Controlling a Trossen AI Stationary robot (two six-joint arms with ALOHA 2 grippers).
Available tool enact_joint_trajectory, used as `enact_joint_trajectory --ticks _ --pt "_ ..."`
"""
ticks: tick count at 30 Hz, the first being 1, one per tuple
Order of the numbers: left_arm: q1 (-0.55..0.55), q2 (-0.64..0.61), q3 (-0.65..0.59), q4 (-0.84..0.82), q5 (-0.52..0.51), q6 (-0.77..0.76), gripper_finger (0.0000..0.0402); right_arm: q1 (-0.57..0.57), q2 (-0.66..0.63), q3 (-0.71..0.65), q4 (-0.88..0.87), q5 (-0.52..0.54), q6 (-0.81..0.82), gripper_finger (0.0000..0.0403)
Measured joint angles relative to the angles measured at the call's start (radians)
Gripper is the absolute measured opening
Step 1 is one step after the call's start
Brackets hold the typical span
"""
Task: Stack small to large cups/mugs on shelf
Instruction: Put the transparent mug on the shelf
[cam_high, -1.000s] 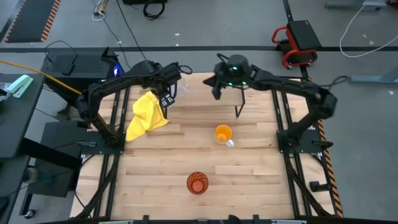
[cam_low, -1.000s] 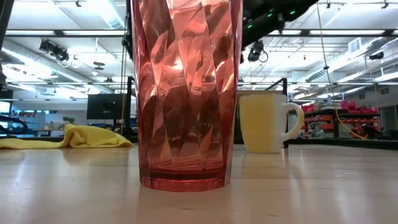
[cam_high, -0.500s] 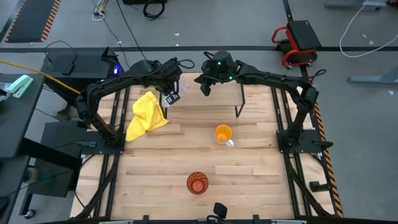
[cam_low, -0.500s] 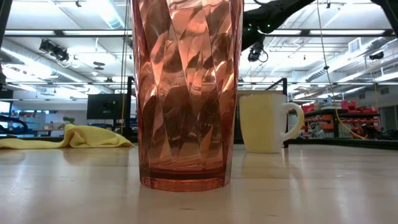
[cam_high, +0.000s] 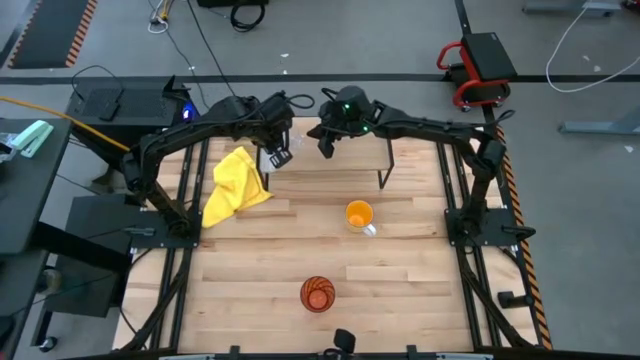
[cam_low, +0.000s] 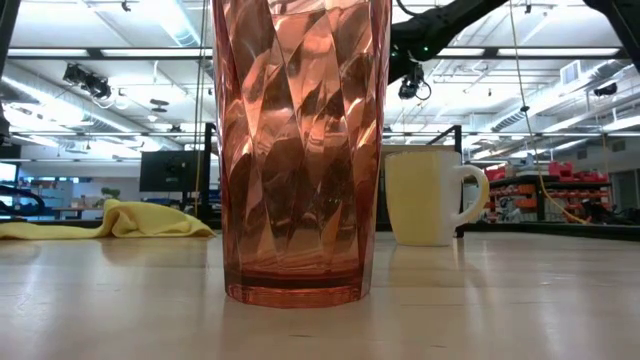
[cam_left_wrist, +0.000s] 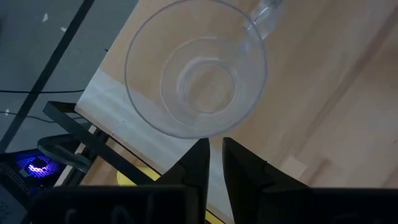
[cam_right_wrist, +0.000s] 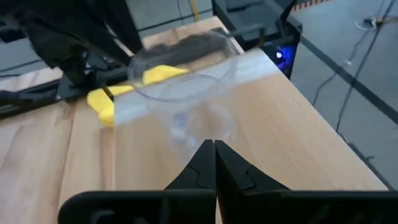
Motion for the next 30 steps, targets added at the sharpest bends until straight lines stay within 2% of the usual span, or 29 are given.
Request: enact_joint_trajectory --ticks 14,30 --pt "0.0 0.0 0.0 0.006 -0.017 -0.006 0.0052 0.082 0.006 0.0 -0.002 -0.032 -0.038 0.0" --pt "0.0 0.0 0.0 0.004 -0.035 -0.02 0.005 0.088 0.006 0.0 0.033 -0.029 -0.011 0.0"
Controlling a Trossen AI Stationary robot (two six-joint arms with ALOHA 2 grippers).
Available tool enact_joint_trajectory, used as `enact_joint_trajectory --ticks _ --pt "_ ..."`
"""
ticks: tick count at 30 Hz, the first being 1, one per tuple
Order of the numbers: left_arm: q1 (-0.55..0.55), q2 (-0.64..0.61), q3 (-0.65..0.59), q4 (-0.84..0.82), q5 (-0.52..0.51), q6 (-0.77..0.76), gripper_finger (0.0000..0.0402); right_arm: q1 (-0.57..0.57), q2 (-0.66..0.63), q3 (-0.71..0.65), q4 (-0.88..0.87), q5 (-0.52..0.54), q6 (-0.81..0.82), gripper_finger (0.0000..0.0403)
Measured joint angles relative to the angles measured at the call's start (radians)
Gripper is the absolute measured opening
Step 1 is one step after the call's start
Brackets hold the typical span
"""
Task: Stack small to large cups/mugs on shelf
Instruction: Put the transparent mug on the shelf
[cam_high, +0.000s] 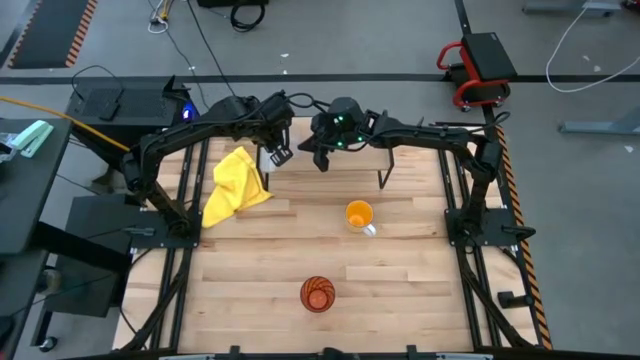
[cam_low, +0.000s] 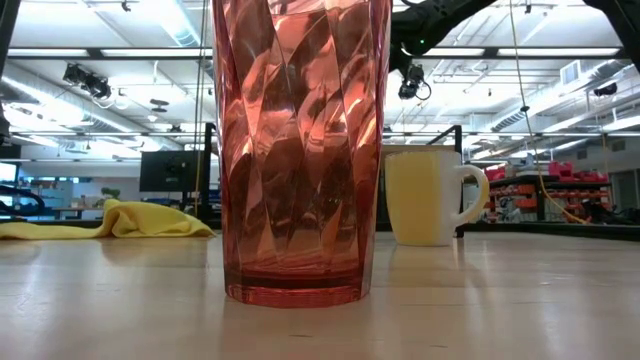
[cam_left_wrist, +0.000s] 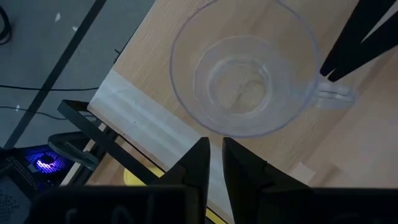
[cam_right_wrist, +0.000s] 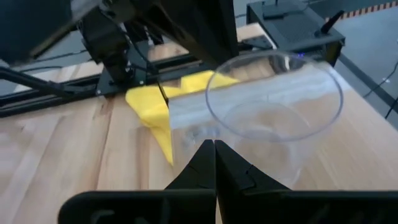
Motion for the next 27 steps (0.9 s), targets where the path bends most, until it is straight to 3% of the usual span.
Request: enact_joint_trajectory --ticks 8,27 --pt "0.0 0.0 0.0 -0.036 0.0 -0.024 0.0052 -0.006 -0.013 -0.002 -0.06 0.025 -0.005 0.0" --pt "0.0 0.0 0.0 0.035 0.042 -0.039 0.0052 0.032 -0.013 -0.001 -0.002 0.023 -0.007 0.0"
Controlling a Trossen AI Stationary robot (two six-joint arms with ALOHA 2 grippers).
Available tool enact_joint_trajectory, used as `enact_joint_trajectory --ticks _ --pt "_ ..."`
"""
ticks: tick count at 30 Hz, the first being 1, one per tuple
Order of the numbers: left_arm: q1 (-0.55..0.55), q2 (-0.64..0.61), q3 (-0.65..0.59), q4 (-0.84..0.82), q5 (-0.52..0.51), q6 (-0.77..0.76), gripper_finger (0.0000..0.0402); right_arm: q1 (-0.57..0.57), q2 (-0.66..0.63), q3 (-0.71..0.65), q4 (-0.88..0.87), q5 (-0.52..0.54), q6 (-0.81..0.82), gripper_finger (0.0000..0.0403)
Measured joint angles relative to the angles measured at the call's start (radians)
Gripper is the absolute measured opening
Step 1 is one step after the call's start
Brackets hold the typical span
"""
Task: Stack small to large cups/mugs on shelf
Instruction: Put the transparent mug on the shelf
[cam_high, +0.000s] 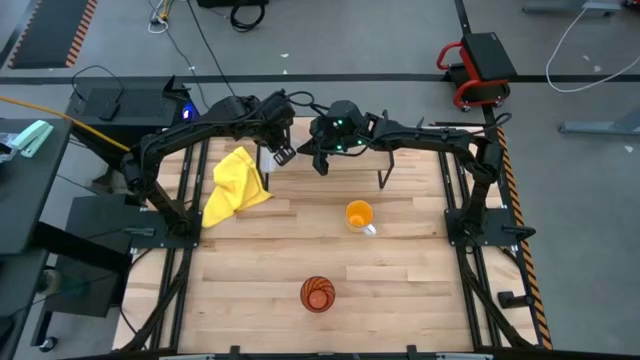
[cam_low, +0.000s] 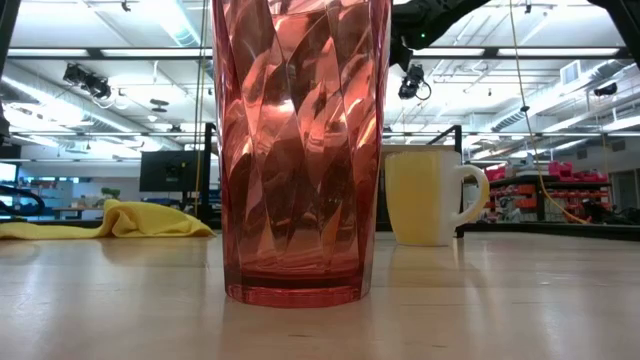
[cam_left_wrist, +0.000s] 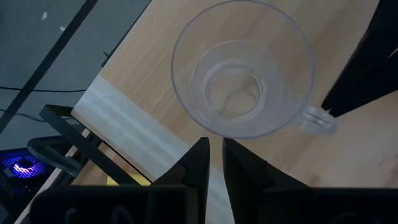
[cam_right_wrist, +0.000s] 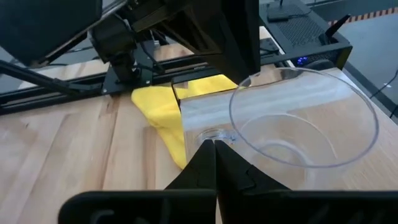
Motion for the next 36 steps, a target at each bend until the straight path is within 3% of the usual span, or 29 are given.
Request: enact_joint_trajectory --ticks 14,21,36 --pt "0.0 0.0 0.0 -0.035 -0.044 0.003 0.0052 -0.008 -0.016 0.0 -0.049 0.008 -0.008 0.0" --pt "0.005 0.0 0.001 -0.081 -0.068 -0.005 0.0051 -0.022 -0.034 0.002 -0.127 0.118 -0.055 0.0" --pt "0.004 0.0 0.001 -0.047 -0.065 -0.006 0.0052 -0.051 -0.012 0.002 -0.096 0.119 -0.05 0.0"
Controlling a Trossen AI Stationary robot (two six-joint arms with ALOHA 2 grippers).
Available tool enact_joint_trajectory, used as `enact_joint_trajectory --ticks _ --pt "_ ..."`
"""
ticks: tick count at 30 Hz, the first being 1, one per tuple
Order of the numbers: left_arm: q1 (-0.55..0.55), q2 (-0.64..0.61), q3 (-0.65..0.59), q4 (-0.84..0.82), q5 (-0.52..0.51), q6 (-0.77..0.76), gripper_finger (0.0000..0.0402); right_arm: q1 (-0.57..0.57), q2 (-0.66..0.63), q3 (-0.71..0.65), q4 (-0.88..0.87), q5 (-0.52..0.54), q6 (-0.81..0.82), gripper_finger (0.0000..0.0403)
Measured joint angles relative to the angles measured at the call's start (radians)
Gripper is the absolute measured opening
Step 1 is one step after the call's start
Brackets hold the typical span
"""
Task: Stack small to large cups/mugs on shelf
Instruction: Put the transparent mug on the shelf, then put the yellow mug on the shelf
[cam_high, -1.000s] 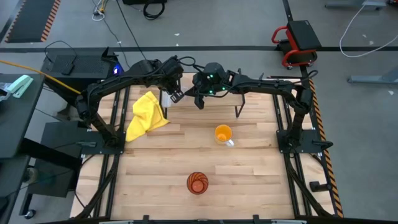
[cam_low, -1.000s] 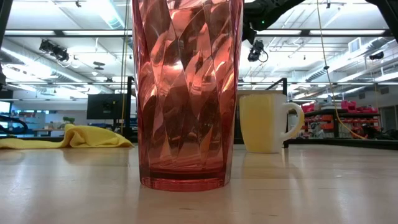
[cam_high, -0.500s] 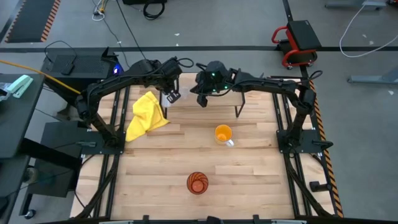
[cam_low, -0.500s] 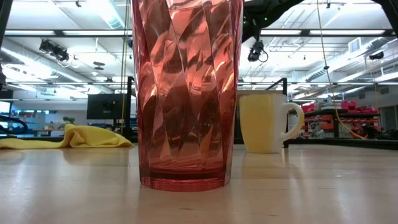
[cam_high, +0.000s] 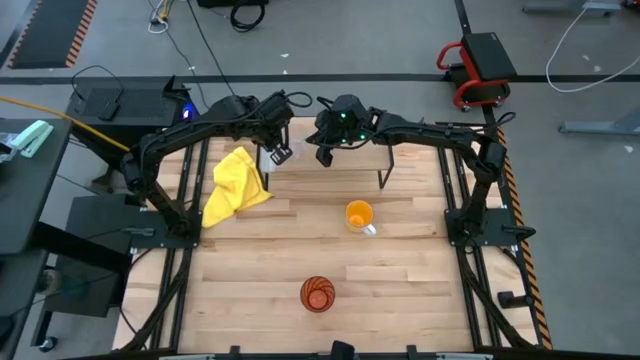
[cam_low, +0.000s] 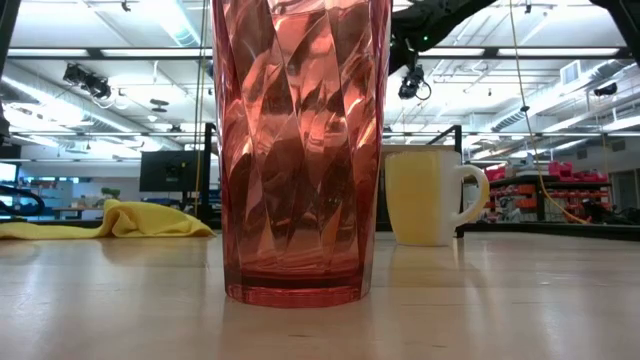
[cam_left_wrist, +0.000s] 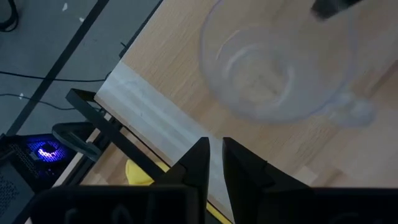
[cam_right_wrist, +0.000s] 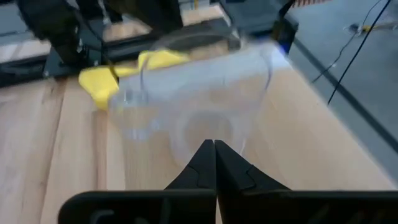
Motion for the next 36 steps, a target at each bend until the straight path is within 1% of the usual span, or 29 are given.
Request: enact_joint_trajectory --ticks 13,18,22,26,31,36 --pt "0.0 0.0 0.0 -0.003 0.001 -0.005 0.0052 0.005 0.014 -0.002 0.015 -0.003 -0.001 0.0" --pt "0.0 0.0 0.0 -0.071 0.0 -0.006 0.0052 0.005 -0.01 -0.002 -0.052 -0.002 0.011 0.0009" --pt "-0.003 0.0 0.0 -0.146 0.001 -0.049 0.0052 0.018 -0.072 -0.002 -0.144 -0.004 0.028 0.0017" --pt "-0.028 0.0 0.0 -0.212 0.0 -0.087 0.0051 0.047 -0.158 -0.002 -0.251 -0.004 0.044 0.0017" --pt "-0.081 0.0 0.0 -0.313 0.001 -0.149 0.0051 0.108 -0.296 -0.001 -0.376 -0.007 0.143 0.0017" --pt "-0.165 -0.003 -0.001 -0.394 0.0 -0.237 0.0052 0.18 -0.444 0.0 -0.511 -0.002 0.265 0.0017"
